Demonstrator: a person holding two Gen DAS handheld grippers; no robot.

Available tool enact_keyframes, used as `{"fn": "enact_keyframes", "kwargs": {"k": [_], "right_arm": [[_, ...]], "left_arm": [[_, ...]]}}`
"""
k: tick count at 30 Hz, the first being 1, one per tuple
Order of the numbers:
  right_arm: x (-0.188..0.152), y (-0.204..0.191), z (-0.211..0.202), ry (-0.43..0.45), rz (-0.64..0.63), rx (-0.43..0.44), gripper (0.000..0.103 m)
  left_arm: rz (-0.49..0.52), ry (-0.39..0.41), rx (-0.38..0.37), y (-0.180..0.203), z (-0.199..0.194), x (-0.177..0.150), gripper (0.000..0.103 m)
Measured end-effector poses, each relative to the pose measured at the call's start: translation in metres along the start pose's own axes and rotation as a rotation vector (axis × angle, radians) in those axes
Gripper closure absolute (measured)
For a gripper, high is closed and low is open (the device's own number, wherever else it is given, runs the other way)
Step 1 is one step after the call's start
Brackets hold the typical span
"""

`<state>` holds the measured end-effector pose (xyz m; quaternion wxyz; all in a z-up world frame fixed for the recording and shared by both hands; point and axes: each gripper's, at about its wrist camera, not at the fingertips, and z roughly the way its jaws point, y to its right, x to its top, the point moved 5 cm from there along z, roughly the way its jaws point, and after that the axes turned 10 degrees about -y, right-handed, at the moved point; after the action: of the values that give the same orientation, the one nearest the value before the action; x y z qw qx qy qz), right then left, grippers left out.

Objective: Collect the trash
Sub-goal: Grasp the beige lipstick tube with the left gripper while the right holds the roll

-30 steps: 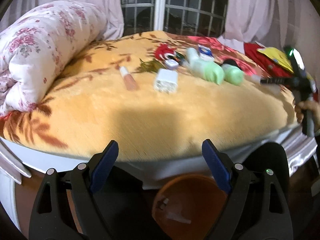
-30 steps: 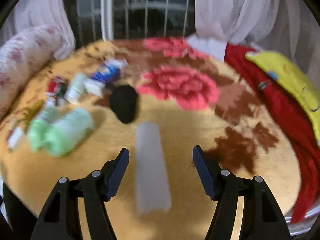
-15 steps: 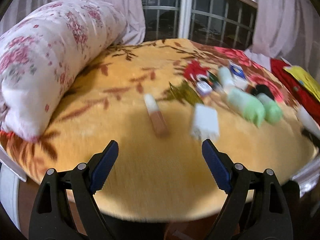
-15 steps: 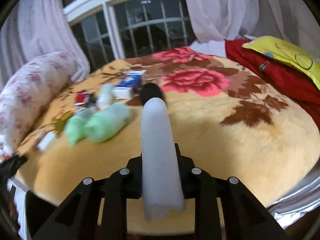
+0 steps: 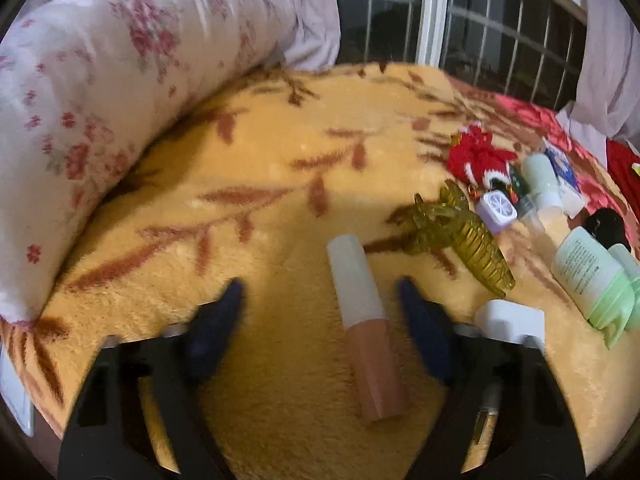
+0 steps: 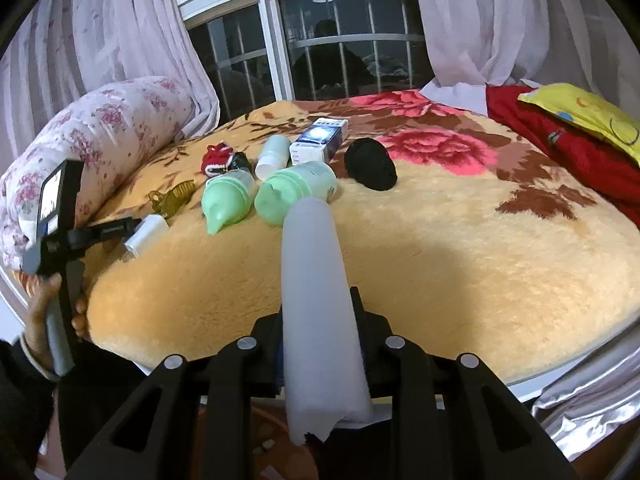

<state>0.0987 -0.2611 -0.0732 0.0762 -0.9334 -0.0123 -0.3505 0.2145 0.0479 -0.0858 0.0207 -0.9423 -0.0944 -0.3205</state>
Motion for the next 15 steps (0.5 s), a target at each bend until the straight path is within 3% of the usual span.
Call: {"fn": "enact_keyframes", "kwargs": {"k": [2,3,5,8,12,15], "right_arm": [[-0.001,0.001,0.001,-0.003,0.002,-0.004,0.077],[-0.001,0.001,0.001,-0.003,0.004,-0.006,0.077],[-0.003,-0.001,-0.001,-0.004,0.012,-0.002,0.077],[-0.007,-0.004,-0.004,-0.003,0.014,-0.001,0.077],[-0.012,-0.010,-0.007,-0.009,0.005,-0.007,0.077],[-0.016,-0.015,-0.012,-0.013,0.003,-0.007,0.077]], "left_arm": [[0.009,0.021,0.025,-0.001,-0.002,-0.003,0.058],[0.036,0.034,0.050,0.001,-0.002,-0.006,0.058],[0.085,0.063,0.081,0.007,-0.004,-0.010,0.070],[0.117,0.095,0.115,0.012,-0.005,-0.013,0.078],[0.090,0.095,0.094,0.008,-0.008,-0.013,0.086],[0.090,0.090,0.090,0.007,-0.011,-0.016,0.086]]}}
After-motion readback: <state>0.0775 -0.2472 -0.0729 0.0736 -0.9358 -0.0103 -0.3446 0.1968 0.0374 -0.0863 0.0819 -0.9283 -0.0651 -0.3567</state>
